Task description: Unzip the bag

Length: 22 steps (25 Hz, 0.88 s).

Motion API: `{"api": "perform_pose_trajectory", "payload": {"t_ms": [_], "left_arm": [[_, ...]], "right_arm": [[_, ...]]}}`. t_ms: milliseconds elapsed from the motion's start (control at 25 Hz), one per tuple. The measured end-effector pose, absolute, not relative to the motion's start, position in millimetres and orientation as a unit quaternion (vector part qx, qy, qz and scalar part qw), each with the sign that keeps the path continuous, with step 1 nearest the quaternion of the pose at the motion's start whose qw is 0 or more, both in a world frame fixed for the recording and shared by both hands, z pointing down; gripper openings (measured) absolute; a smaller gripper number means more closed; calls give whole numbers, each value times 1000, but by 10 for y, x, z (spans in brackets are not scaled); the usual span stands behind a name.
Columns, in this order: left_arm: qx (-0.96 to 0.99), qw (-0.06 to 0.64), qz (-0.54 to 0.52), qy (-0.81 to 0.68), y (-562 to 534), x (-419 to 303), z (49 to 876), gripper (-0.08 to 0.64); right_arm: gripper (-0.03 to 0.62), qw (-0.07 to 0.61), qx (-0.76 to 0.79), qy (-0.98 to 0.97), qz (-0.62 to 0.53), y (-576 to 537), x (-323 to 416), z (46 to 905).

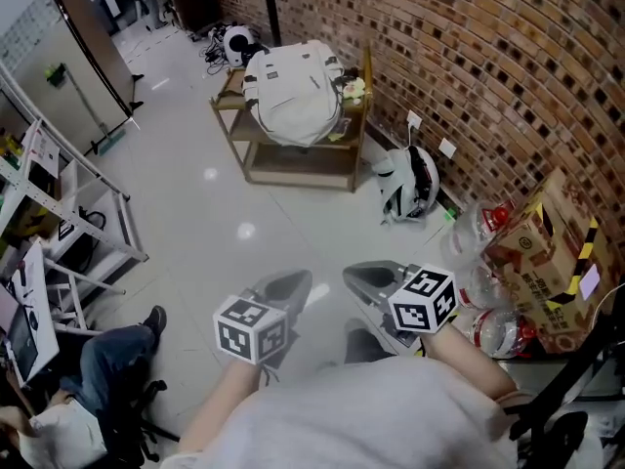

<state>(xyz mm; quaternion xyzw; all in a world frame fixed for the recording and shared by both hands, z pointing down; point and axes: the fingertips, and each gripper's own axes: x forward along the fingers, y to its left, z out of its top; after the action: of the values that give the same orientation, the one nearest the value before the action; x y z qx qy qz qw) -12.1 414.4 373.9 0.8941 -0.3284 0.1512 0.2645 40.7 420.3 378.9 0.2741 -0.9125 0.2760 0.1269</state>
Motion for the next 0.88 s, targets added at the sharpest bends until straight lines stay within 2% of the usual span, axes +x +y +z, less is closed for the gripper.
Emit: {"api": "perform_pose_trajectory", "payload": {"t_ms": [560, 880], "left_arm": [[904, 233, 148, -325, 4794, -267, 3498, 2], [905, 240, 155, -314, 4936, -223, 3707, 2]], "right_arm": [[2, 113, 287, -918, 249, 4857, 192, 3524], [2, 116, 293, -914, 255, 4972, 238, 3678]]}}
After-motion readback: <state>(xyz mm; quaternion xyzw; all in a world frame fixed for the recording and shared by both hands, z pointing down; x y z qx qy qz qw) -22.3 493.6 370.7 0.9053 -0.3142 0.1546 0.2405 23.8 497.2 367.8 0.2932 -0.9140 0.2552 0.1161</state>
